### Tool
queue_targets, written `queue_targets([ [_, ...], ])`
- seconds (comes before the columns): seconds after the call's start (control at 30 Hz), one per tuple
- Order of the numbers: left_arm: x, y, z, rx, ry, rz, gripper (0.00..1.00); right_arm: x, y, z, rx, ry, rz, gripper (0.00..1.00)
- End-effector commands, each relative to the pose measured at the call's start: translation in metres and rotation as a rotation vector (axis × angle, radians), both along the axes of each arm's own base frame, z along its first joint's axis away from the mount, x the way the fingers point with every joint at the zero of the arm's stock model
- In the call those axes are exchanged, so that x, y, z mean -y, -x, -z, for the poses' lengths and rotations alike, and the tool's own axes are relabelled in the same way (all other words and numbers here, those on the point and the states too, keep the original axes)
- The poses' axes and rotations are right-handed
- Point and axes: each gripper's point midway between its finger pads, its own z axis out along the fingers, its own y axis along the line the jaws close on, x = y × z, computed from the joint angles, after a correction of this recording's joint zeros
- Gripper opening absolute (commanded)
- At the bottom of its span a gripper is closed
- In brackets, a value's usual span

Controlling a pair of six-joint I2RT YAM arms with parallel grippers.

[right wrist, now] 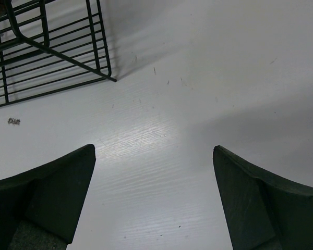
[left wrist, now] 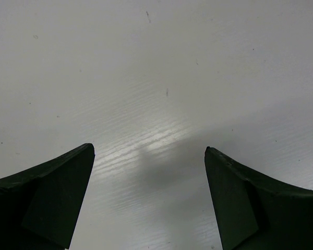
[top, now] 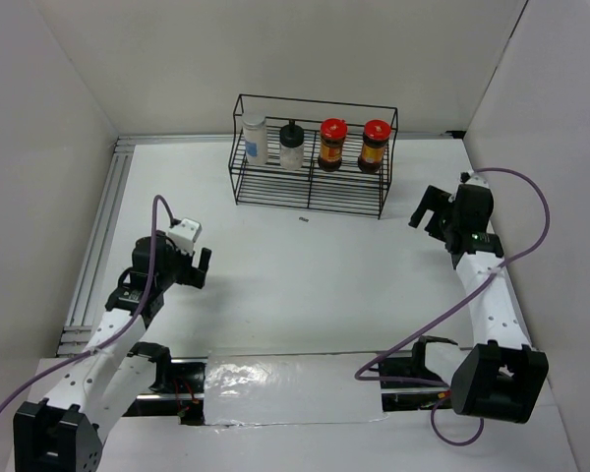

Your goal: Organize the condiment bottles

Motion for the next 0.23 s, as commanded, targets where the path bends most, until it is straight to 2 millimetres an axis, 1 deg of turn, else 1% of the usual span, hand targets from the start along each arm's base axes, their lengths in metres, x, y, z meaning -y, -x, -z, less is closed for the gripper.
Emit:
queue_targets([
  [0.0, 0.005, -0.001, -0.009, 0.011, 0.057, -0.008, 0.99, 0.0, 0.004, -0.004, 0.015, 0.011, 0.009, 1.0],
  [0.13, 0.003, -0.002, -0.009, 0.016, 0.056, -0.019, 0.99, -0.002, 0.003, -0.006, 0.036, 0.023, -0.004, 1.0],
  [0.17, 0.002, -0.002, -0.008, 0.016, 0.055, -0.02, 0.99, -0.003, 0.003, -0.008, 0.05, 0.025, -0.005, 1.0],
  [0.2, 0.002, -0.002, -0.009, 0.017, 0.058, -0.022, 0.99, -0.004, 0.003, -0.016, 0.08, 0.03, -0.01, 1.0],
])
